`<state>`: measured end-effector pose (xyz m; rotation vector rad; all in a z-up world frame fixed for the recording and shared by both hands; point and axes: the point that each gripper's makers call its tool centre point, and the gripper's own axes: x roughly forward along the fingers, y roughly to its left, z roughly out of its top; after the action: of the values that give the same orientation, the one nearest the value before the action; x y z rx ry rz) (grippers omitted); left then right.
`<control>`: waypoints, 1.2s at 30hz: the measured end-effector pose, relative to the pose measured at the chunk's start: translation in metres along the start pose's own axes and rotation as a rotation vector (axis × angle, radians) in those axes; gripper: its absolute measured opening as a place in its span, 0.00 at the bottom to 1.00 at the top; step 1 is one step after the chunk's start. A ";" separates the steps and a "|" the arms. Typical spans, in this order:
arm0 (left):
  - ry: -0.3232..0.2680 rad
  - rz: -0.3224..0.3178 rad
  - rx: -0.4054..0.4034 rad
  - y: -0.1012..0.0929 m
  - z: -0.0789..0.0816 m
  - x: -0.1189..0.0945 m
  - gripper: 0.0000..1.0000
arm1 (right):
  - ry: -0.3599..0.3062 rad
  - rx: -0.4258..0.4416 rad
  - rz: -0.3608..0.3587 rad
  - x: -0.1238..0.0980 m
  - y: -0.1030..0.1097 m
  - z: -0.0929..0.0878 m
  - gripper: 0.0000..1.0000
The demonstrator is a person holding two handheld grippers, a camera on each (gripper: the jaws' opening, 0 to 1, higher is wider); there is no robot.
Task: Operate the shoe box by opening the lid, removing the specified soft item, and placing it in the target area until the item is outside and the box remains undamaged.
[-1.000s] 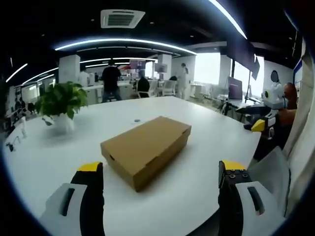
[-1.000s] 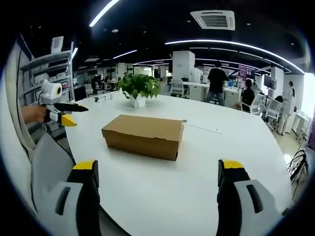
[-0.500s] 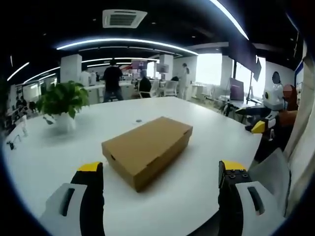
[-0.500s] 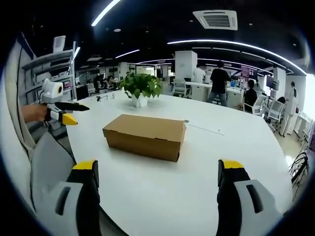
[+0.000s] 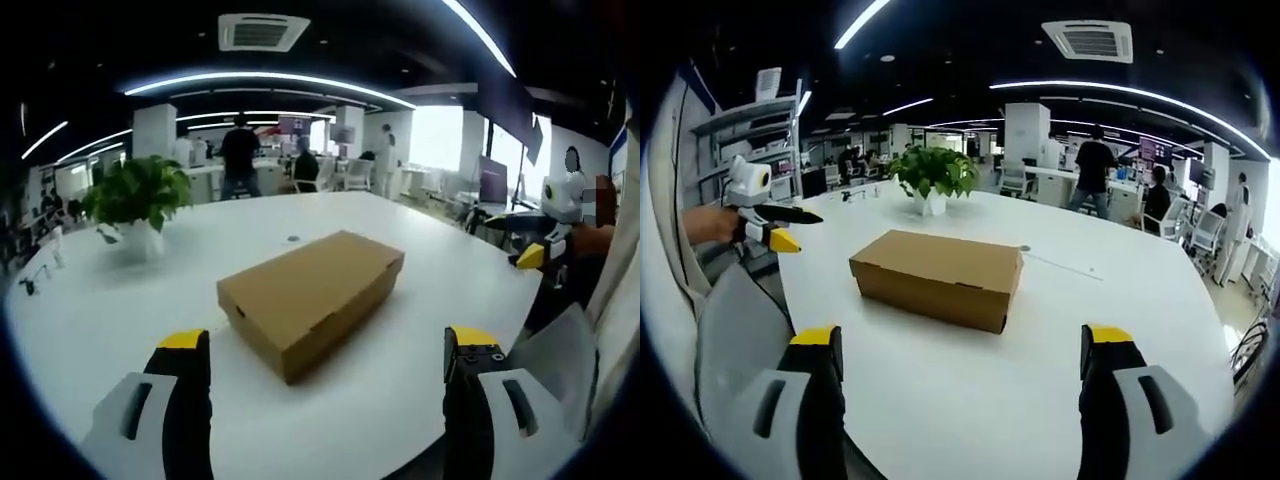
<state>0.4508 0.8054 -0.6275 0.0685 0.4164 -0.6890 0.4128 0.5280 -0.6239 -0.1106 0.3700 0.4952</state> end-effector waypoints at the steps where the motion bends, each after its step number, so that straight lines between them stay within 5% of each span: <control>1: -0.001 0.002 0.000 0.000 0.000 0.000 1.00 | 0.003 -0.012 0.003 0.002 -0.001 -0.001 0.94; 36: -0.001 0.089 -0.022 0.028 -0.010 0.037 0.86 | -0.029 -0.101 0.155 0.071 -0.021 -0.003 0.82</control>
<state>0.4902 0.8067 -0.6533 0.0655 0.4178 -0.5963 0.4797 0.5400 -0.6529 -0.1731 0.3264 0.6681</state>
